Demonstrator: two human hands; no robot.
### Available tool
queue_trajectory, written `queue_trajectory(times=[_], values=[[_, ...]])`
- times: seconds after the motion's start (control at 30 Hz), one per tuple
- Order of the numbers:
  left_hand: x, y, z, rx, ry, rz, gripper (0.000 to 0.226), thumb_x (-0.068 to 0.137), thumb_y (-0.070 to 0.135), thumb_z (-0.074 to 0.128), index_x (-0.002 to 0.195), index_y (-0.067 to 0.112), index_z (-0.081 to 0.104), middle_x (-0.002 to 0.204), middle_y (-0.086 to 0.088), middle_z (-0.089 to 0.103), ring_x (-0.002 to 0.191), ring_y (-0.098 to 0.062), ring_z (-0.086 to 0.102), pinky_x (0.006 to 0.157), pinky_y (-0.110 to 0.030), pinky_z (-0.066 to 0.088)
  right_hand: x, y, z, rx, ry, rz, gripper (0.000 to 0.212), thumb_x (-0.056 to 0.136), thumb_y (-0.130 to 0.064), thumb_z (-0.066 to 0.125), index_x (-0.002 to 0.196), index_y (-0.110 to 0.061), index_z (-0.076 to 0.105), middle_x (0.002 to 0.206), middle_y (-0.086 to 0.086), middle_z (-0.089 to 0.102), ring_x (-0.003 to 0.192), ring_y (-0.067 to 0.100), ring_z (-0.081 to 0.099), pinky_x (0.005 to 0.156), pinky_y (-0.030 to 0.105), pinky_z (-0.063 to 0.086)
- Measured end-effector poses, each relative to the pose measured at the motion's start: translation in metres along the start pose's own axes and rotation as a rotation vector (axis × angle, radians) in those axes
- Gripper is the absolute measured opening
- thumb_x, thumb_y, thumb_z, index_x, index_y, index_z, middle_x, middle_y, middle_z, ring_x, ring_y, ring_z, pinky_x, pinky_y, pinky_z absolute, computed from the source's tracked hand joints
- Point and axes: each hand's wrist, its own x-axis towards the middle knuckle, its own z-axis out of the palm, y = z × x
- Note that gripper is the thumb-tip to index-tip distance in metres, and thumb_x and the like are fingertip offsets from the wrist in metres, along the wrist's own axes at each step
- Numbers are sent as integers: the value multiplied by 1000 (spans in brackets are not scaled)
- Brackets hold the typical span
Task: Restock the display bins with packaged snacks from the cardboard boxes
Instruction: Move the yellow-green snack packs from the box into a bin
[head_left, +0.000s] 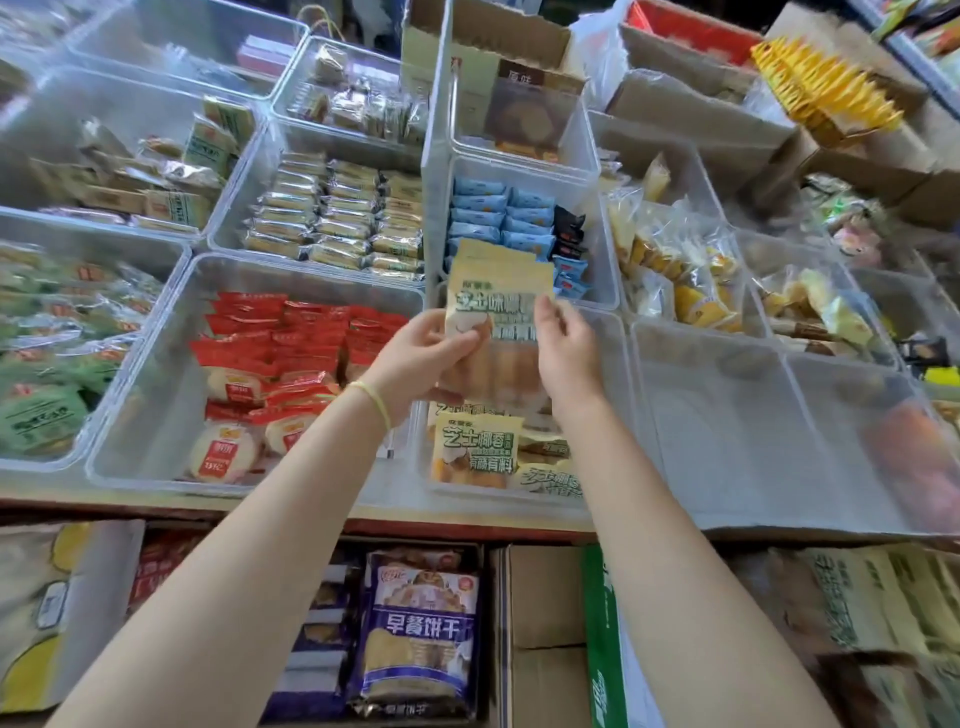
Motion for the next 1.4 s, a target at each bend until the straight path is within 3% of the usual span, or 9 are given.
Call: queue_trajectory(times=[0.13, 0.33, 0.43, 0.57, 0.8, 0.93, 1.1, 1.23, 1.4], values=[[37, -8, -1, 51, 144, 168, 41, 92, 26, 67, 131, 23, 53, 121, -4, 65, 100, -17, 69, 82, -41, 60, 24, 10, 7, -39, -294, 177, 62, 92, -45, 67, 143, -33, 35, 136, -11, 47, 118, 16, 53, 88, 42, 54], [60, -37, -5, 999, 285, 397, 38, 97, 38, 49, 132, 24, 56, 103, -7, 68, 100, -30, 57, 81, -38, 42, 42, 48, 28, -144, -200, 200, 20, 89, -25, 69, 104, -30, 56, 109, 9, 70, 87, 27, 70, 74, 47, 62], [65, -39, -1, 906, 286, 393, 27, 99, 25, 50, 122, 16, 62, 99, -12, 69, 95, -33, 59, 76, -37, 46, 36, 57, 26, -215, -110, 150, 15, 90, -27, 68, 91, -30, 53, 101, 1, 68, 90, 25, 67, 81, 42, 57], [71, -38, 6, 794, 287, 327, 14, 96, 18, 53, 106, 9, 59, 101, -11, 69, 90, -31, 63, 78, -43, 54, 36, 58, 18, -251, 31, 69, 21, 95, -29, 63, 111, -19, 53, 96, -7, 60, 89, 18, 59, 70, 30, 43], [67, -37, -1, 835, 526, 312, 10, 93, 13, 56, 91, 10, 47, 91, -8, 53, 75, -21, 45, 62, -29, 31, 65, 69, 38, -288, 9, 171, 23, 92, -29, 67, 99, -19, 48, 102, 4, 65, 87, 30, 69, 80, 49, 59], [46, -57, 14, 1133, 207, 501, 13, 91, 21, 56, 98, 12, 61, 106, -7, 61, 97, -28, 56, 76, -37, 48, 81, 73, 46, -289, 43, 210, 30, 88, -30, 71, 86, -20, 44, 96, 6, 66, 82, 33, 70, 78, 50, 59], [45, -72, 24, 1536, 54, 415, 48, 92, 21, 48, 140, 20, 51, 158, -7, 27, 146, -26, 20, 118, -46, 16, 87, 88, 46, -256, 2, 200, 8, 87, -20, 67, 88, -18, 60, 94, 4, 68, 86, 31, 71, 76, 46, 61], [40, -68, 35, 1506, 31, 293, 63, 91, 18, 48, 152, 21, 30, 162, -6, 19, 149, -27, 14, 120, -49, 14, 57, 78, 27, -227, -72, 134, 15, 89, -14, 59, 100, -18, 68, 104, 2, 69, 95, 25, 68, 84, 45, 60], [2, -37, 61, 1217, 23, 316, 39, 96, 18, 46, 134, 20, 54, 138, -6, 53, 120, -27, 54, 96, -42, 47, -25, 67, -23, -7, -117, 96, 14, 96, -13, 52, 100, -17, 65, 95, 6, 72, 79, 21, 71, 76, 47, 61]])
